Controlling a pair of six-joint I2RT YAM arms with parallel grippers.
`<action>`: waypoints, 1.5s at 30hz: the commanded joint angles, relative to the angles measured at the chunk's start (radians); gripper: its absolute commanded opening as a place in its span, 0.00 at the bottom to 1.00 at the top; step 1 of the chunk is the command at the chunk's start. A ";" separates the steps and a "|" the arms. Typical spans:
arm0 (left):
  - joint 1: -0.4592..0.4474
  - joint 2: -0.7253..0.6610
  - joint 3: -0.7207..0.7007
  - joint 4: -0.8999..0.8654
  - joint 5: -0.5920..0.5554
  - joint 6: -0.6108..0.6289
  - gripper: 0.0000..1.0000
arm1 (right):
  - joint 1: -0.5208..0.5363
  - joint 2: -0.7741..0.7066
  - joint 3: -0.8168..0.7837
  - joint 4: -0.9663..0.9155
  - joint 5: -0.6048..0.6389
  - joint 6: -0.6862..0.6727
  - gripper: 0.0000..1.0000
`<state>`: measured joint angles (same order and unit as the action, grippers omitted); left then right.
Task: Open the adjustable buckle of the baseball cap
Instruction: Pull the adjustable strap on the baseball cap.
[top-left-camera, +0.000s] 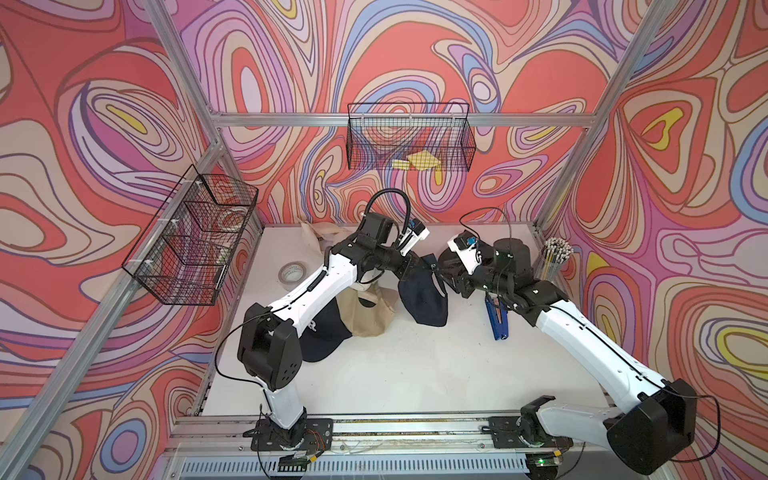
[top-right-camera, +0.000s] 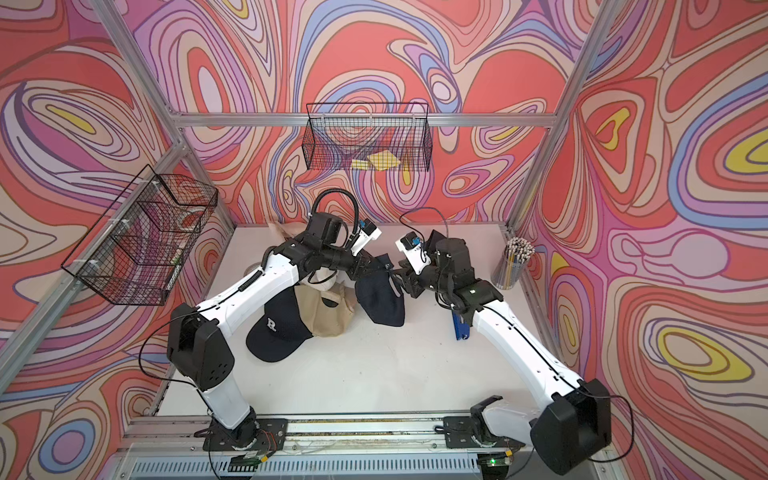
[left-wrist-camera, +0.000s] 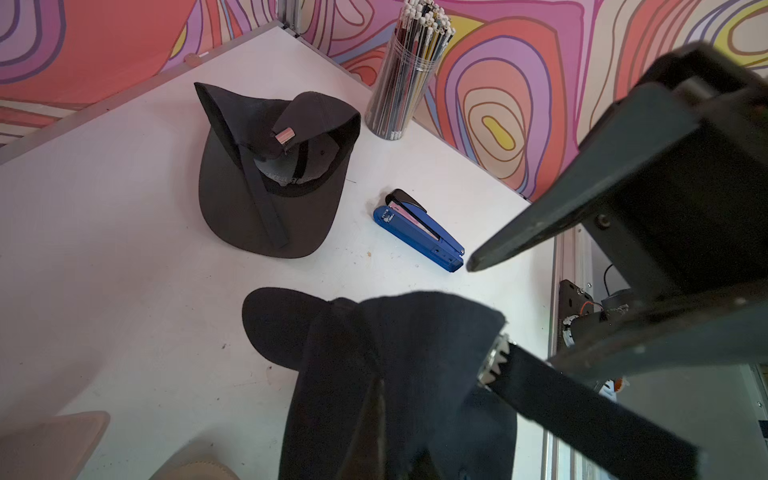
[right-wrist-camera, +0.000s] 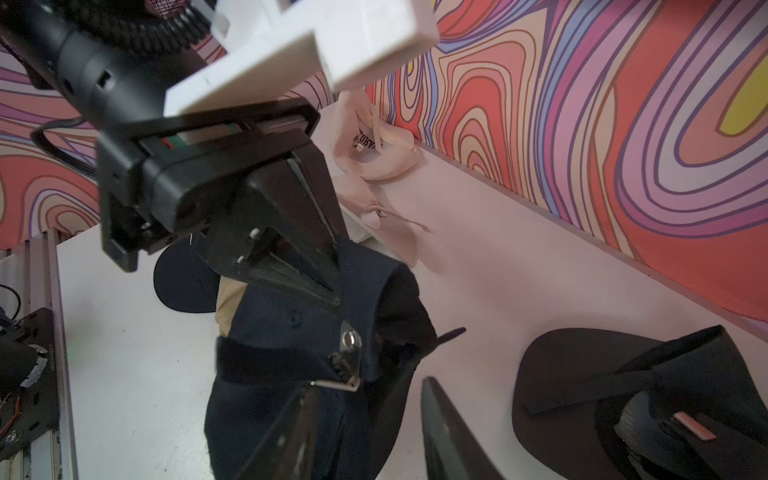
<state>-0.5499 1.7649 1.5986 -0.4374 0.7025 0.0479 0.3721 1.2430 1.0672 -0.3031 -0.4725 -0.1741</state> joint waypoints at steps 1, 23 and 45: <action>0.004 -0.033 -0.007 0.028 0.038 -0.002 0.00 | -0.025 0.014 -0.020 0.030 -0.095 0.017 0.41; 0.004 -0.035 -0.008 0.042 0.063 -0.019 0.00 | -0.091 0.079 -0.055 0.113 -0.337 -0.017 0.26; 0.022 -0.114 -0.153 0.132 -0.051 0.161 0.85 | -0.108 0.098 -0.048 0.163 -0.426 -0.039 0.00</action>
<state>-0.5365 1.6932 1.4769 -0.3779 0.6529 0.1215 0.2687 1.3270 1.0142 -0.1646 -0.8536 -0.1993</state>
